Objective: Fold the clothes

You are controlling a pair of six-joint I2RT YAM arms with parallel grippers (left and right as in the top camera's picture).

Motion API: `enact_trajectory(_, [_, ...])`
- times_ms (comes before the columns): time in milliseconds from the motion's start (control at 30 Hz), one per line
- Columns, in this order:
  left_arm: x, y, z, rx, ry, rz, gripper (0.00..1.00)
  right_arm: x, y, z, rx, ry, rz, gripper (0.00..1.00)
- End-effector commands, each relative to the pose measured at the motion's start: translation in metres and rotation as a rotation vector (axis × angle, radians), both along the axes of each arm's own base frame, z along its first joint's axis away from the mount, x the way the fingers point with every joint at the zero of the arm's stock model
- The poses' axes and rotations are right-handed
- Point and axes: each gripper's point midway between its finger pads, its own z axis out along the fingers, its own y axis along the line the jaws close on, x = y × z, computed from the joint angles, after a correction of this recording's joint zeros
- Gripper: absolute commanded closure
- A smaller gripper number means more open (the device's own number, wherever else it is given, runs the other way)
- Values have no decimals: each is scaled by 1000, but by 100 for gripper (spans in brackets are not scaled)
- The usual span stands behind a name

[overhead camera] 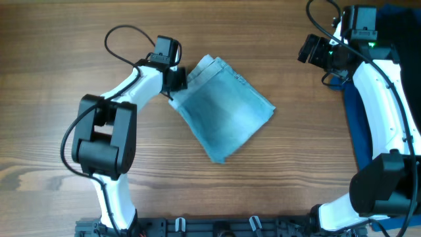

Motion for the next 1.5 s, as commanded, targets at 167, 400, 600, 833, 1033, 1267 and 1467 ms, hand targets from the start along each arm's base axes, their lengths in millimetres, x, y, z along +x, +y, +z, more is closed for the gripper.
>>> enact_trajectory(167, [-115, -55, 46, -399, 446, -48, 90, 0, -2, -1, -18, 0, -5, 1])
enact_trajectory(400, [-102, -10, 68, -272, 349, 74, 69, 0, -2, -1, -19, 1, -5, 1])
enact_trajectory(600, [-74, 24, 88, -74, 133, 75, 56, 0, -2, -1, -19, 0, -5, 1])
enact_trajectory(833, [-44, -24, 93, -123, -59, -280, 12, 0, -2, -1, -19, 0, -5, 1])
enact_trajectory(1033, [-56, -52, 58, -139, 17, -408, 11, 0, -2, -1, -19, 1, -5, 1])
enact_trajectory(1267, [-57, -66, 16, -147, 74, -454, 9, 0, -2, -1, -19, 0, -5, 0])
enact_trajectory(1467, [-63, -64, -5, -141, 127, -447, 10, 0, -2, -1, -19, 0, -5, 0])
